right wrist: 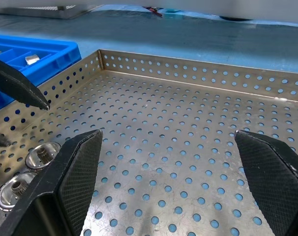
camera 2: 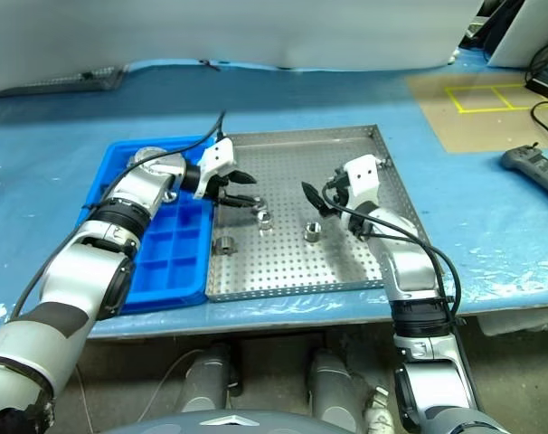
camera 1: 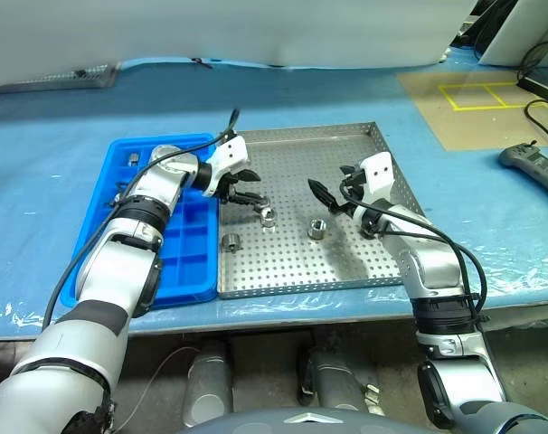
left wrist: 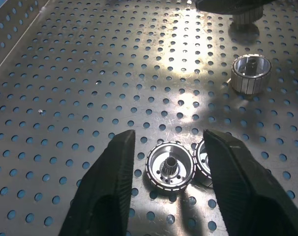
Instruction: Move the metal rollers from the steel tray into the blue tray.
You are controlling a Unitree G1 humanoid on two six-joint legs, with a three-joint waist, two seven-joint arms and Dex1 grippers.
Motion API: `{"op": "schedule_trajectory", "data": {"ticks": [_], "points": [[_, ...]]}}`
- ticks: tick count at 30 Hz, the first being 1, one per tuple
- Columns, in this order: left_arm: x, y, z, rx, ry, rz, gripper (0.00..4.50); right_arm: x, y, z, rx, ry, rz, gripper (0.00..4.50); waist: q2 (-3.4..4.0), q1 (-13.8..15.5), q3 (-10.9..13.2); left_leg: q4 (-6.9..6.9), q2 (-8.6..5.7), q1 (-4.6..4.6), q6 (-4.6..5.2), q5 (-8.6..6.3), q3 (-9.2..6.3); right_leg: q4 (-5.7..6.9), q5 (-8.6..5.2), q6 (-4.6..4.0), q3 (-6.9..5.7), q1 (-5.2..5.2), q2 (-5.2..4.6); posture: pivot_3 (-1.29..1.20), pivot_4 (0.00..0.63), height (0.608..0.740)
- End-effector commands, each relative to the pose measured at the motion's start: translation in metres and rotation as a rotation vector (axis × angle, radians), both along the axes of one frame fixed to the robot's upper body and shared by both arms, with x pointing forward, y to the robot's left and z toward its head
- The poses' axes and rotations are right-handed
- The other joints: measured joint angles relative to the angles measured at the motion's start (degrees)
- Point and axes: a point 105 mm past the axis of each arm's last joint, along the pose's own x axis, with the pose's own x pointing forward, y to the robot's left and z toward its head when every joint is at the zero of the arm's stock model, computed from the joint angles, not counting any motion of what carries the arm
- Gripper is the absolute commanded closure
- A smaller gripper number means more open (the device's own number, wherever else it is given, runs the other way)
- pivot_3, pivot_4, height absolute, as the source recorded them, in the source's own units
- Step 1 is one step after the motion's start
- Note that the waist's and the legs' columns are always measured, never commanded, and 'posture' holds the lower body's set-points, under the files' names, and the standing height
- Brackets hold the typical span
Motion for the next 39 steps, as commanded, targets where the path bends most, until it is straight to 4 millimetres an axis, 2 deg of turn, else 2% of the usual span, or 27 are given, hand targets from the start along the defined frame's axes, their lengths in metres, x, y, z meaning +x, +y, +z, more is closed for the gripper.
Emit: {"op": "schedule_trajectory", "data": {"ticks": [1,5,10,13,18,22,27,29,34,36,39], "points": [[0.004,-0.002,0.018,0.164,-0.174,-0.094,1.31,-0.001,0.002,0.009,0.011,-0.040,0.010,0.00,0.00,0.0,0.0,0.00,0.00,0.00,0.00,0.00,0.00,-0.01,0.00,0.00,0.00,0.00,0.00,-0.14,0.150,0.740],[0.004,-0.021,0.040,0.181,-0.251,-0.184,1.31,0.000,0.001,0.008,0.010,-0.042,-0.003,0.00,-0.03,0.3,0.0,0.00,-0.01,-0.03,0.00,0.00,0.00,-0.02,0.00,0.01,0.00,0.00,0.00,-0.15,0.150,0.740],[-0.004,-0.033,0.047,0.351,-0.349,-0.359,1.31,0.000,0.001,0.007,0.008,-0.042,-0.010,0.00,-0.04,0.8,0.0,-0.01,-0.01,-0.03,0.00,0.00,0.01,-0.03,0.00,0.01,0.01,-0.02,0.00,-0.17,0.150,0.740],[-0.012,-0.034,0.039,0.498,-0.407,-0.498,1.31,0.000,0.000,0.008,0.007,-0.049,-0.020,0.00,-0.04,0.8,0.0,-0.03,-0.01,-0.01,0.00,0.00,0.01,-0.03,0.00,0.01,0.01,-0.02,0.00,-0.19,0.150,0.740],[-0.016,-0.022,0.016,0.694,-0.456,-0.638,1.31,-0.002,-0.005,0.007,0.014,-0.055,-0.052,0.00,-0.04,0.7,0.0,-0.02,0.00,-0.01,-0.01,0.00,0.01,0.00,0.00,0.01,0.00,-0.02,0.01,-0.24,0.150,0.740],[-0.009,-0.011,0.005,0.847,-0.536,-0.666,1.31,-0.006,-0.006,0.003,0.022,-0.052,-0.074,0.00,-0.04,0.6,0.0,0.01,0.00,-0.02,0.00,0.00,0.01,-0.01,0.00,0.02,0.01,-0.02,0.00,-0.27,0.150,0.740],[0.008,-0.014,-0.003,0.980,-0.709,-0.649,1.31,-0.008,-0.008,0.003,0.031,-0.057,-0.098,0.00,-0.04,0.3,0.0,0.02,0.00,-0.02,-0.01,0.01,0.01,0.02,0.00,0.03,0.01,-0.02,0.01,-0.30,0.150,0.740],[0.015,-0.019,-0.005,1.003,-0.788,-0.628,1.31,-0.009,-0.009,0.004,0.035,-0.060,-0.107,0.00,-0.04,0.1,0.0,0.04,-0.01,-0.02,-0.01,0.00,0.01,0.02,0.00,0.04,0.01,-0.01,0.00,-0.31,0.150,0.740],[0.020,-0.041,0.005,0.912,-0.867,-0.552,1.31,-0.013,-0.012,0.003,0.038,-0.059,-0.123,0.00,-0.06,-0.8,0.0,0.05,-0.02,-0.05,-0.01,0.00,0.00,0.00,0.00,0.05,0.01,-0.01,0.01,-0.33,0.150,0.740],[0.019,-0.043,0.007,0.892,-0.865,-0.541,1.31,-0.014,-0.013,0.002,0.038,-0.057,-0.127,0.00,-0.06,-1.0,0.0,0.05,-0.02,-0.05,0.00,0.00,0.00,0.00,0.00,0.05,0.01,-0.02,0.02,-0.33,0.150,0.740],[0.009,-0.045,0.013,0.785,-0.715,-0.531,1.31,-0.014,-0.013,0.001,0.040,-0.055,-0.132,0.00,-0.06,-1.2,0.0,0.04,-0.02,-0.02,0.00,0.00,0.01,0.00,0.00,0.05,0.02,-0.04,0.03,-0.33,0.150,0.740]]}}
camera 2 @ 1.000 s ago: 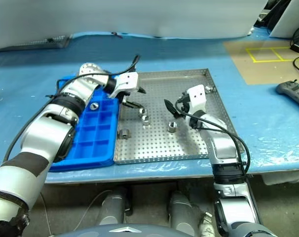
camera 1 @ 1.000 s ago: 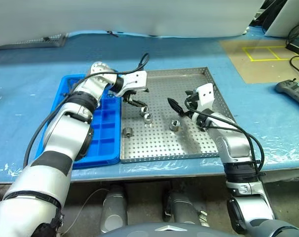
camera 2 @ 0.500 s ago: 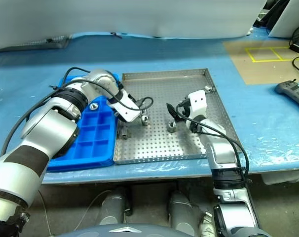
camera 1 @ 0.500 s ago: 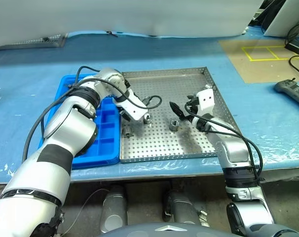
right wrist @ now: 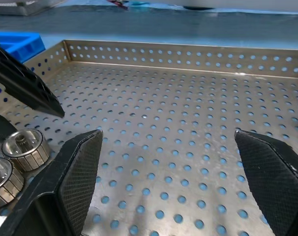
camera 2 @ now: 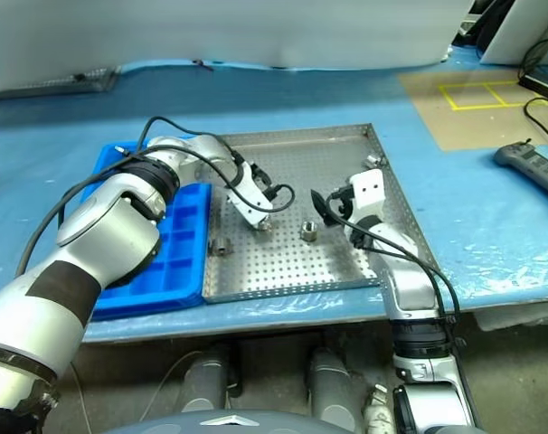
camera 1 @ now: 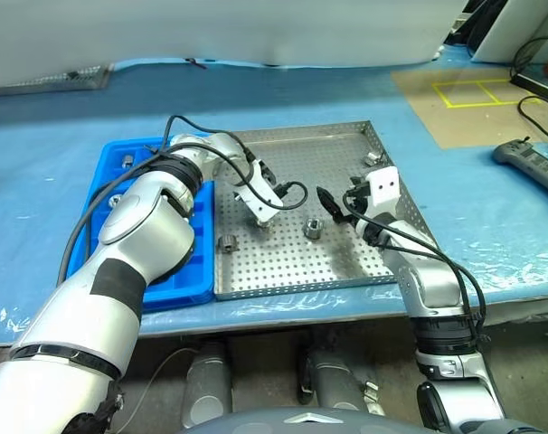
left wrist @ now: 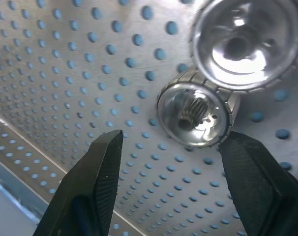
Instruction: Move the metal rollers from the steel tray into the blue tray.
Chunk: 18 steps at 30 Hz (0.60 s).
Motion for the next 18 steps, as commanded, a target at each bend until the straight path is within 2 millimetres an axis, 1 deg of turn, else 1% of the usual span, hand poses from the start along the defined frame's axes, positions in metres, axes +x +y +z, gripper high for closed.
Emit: {"op": "schedule_trajectory", "data": {"ticks": [1,5,9,12,14,18], "points": [[-0.007,-0.003,0.022,-0.103,0.121,0.041,1.31,-0.002,0.000,0.019,0.019,-0.071,-0.004,0.00,0.00,0.0,0.0,-0.01,-0.02,0.00,0.00,0.00,0.00,0.00,0.00,0.00,0.00,0.00,0.00,-0.33,0.150,0.740],[-0.005,0.002,0.038,-0.169,0.163,0.095,1.31,-0.001,0.001,0.018,0.021,-0.070,-0.004,0.00,0.00,0.1,0.0,0.01,-0.02,-0.01,0.01,0.00,0.00,0.00,0.00,-0.01,0.00,0.00,-0.02,-0.33,0.150,0.740],[-0.004,0.005,0.049,-0.236,0.189,0.126,1.31,0.001,0.005,0.017,0.028,-0.068,0.005,0.00,0.00,0.1,0.0,0.00,0.00,0.00,0.01,0.00,0.01,0.00,0.00,-0.02,0.00,0.00,-0.02,-0.32,0.150,0.740],[-0.002,0.008,0.053,-0.261,0.172,0.135,1.31,0.002,0.008,0.017,0.032,-0.069,0.014,0.00,0.00,0.2,0.0,-0.01,0.00,-0.01,0.01,0.00,0.00,0.00,0.00,-0.02,0.00,0.00,-0.02,-0.30,0.150,0.740],[-0.001,0.004,0.054,-0.298,0.146,0.109,1.31,0.003,0.010,0.018,0.035,-0.072,0.016,0.00,0.00,0.2,0.0,-0.01,0.00,-0.01,0.01,-0.01,0.00,-0.01,0.00,-0.02,0.00,0.00,-0.02,-0.30,0.150,0.740],[-0.002,0.007,0.045,-0.281,0.145,0.101,1.31,0.003,0.013,0.018,0.043,-0.074,0.015,0.00,0.00,0.2,0.0,-0.01,0.00,-0.01,0.01,-0.01,0.00,-0.01,0.00,-0.02,0.00,0.00,-0.02,-0.32,0.150,0.740]]}}
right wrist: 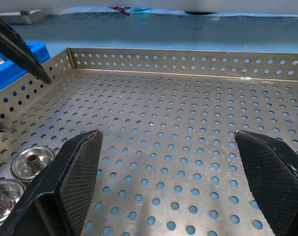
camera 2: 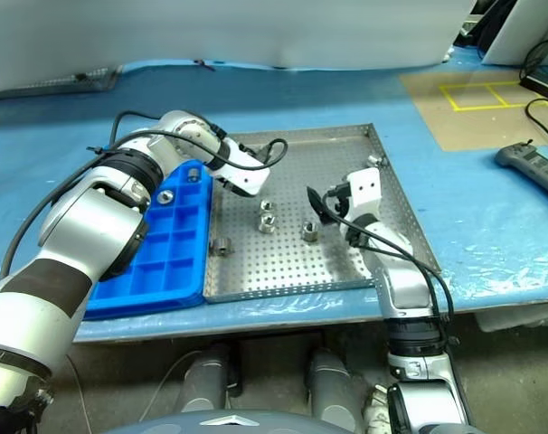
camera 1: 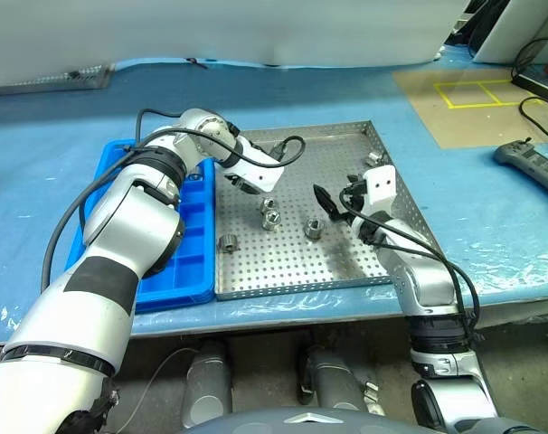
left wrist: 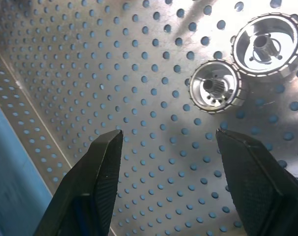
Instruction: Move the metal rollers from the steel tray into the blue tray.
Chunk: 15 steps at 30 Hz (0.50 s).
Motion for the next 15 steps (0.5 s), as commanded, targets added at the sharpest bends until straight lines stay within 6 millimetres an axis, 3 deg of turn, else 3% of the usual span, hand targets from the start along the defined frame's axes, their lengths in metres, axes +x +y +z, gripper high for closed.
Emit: {"op": "schedule_trajectory", "data": {"ticks": [1,7,15], "points": [[0.000,0.000,0.007,-0.016,-0.040,-0.025,1.31,-0.001,0.005,0.012,0.015,-0.055,0.006,0.00,0.00,0.0,0.0,0.00,0.00,0.00,0.00,0.00,0.00,0.00,0.00,0.00,0.00,0.00,0.00,-0.33,0.150,0.740],[-0.006,-0.004,-0.004,-0.013,-0.027,-0.075,1.31,-0.006,0.007,0.003,0.038,-0.042,-0.006,0.00,0.00,-0.1,0.0,0.00,0.01,0.00,0.00,0.00,0.00,0.01,0.00,0.00,0.00,0.00,0.01,-0.35,0.150,0.740],[-0.003,-0.016,-0.007,-0.023,-0.184,-0.156,1.31,-0.005,0.015,0.002,0.066,-0.050,-0.016,0.00,0.00,-0.7,0.0,0.03,0.01,0.00,0.00,0.00,0.00,0.02,0.00,0.01,0.01,0.00,0.00,-0.39,0.150,0.740]]}}
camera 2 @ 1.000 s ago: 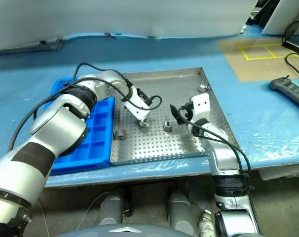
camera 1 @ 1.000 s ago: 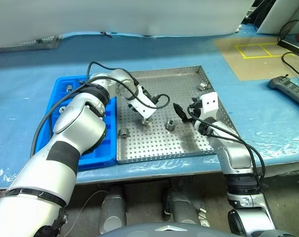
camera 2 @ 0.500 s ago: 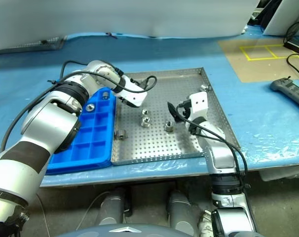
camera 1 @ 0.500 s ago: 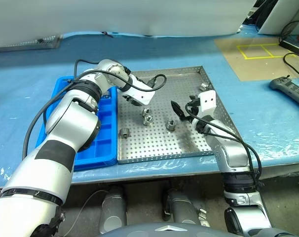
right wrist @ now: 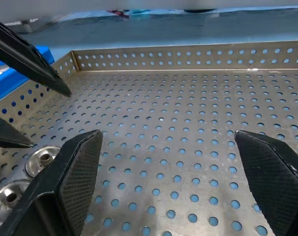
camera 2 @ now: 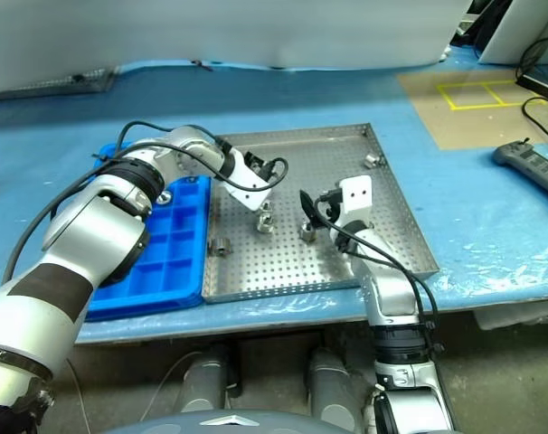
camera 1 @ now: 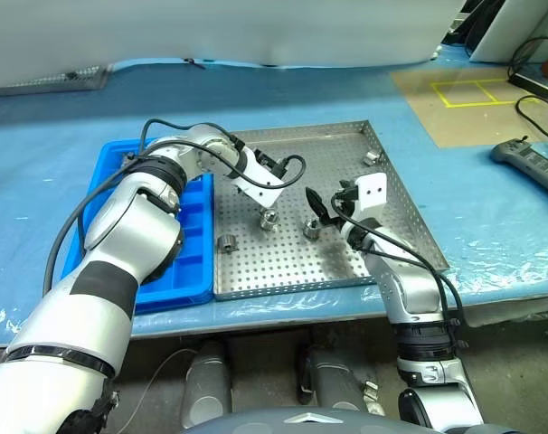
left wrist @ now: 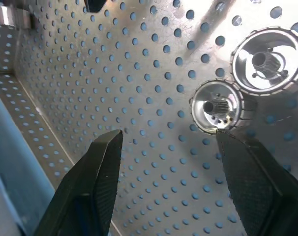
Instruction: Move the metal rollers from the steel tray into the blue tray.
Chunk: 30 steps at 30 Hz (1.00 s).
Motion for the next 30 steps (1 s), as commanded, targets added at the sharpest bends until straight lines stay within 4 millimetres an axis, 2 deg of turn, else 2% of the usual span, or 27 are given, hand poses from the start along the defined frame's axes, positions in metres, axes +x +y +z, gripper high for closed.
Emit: {"op": "schedule_trajectory", "data": {"ticks": [1,12,16,20,27,30], "points": [[0.001,-0.008,0.008,-0.007,-0.067,-0.041,1.31,-0.001,0.003,0.011,0.009,-0.055,-0.001,0.00,0.00,-0.1,0.0,0.00,0.00,0.00,0.00,0.00,0.00,0.00,0.00,0.00,0.00,0.00,0.00,-0.39,0.150,0.740],[0.005,-0.029,0.022,-0.099,-0.153,-0.047,1.31,-0.004,0.000,0.007,0.019,-0.050,-0.023,0.00,0.00,-0.7,0.0,0.01,0.01,0.00,0.01,0.00,0.01,0.00,0.00,0.00,0.01,0.00,0.01,-0.41,0.150,0.740],[0.002,-0.032,0.020,-0.104,-0.110,-0.053,1.31,-0.006,-0.001,0.005,0.019,-0.048,-0.030,0.00,0.00,-0.7,0.0,0.01,0.00,0.00,0.01,0.00,0.01,-0.01,0.00,0.00,0.01,0.00,0.01,-0.43,0.150,0.740],[-0.003,-0.025,0.019,-0.064,-0.015,-0.039,1.31,-0.007,-0.002,0.005,0.019,-0.047,-0.036,0.00,0.00,-0.7,0.0,0.01,0.00,0.00,0.02,-0.01,0.01,-0.02,0.00,0.00,0.01,0.00,0.01,-0.43,0.150,0.740],[-0.001,-0.010,0.044,0.020,-0.027,-0.031,1.31,-0.006,-0.001,0.004,0.018,-0.045,-0.034,0.00,0.00,-0.7,0.0,0.00,0.00,0.01,0.02,-0.01,0.01,-0.02,0.00,0.00,0.01,0.00,0.00,-0.42,0.150,0.740],[-0.002,-0.004,0.047,0.075,-0.018,-0.029,1.31,-0.005,-0.001,0.004,0.017,-0.045,-0.033,0.00,0.00,-0.7,0.0,-0.02,0.00,0.02,0.02,-0.01,0.01,-0.04,0.00,0.00,0.02,0.00,0.00,-0.43,0.150,0.740]]}}
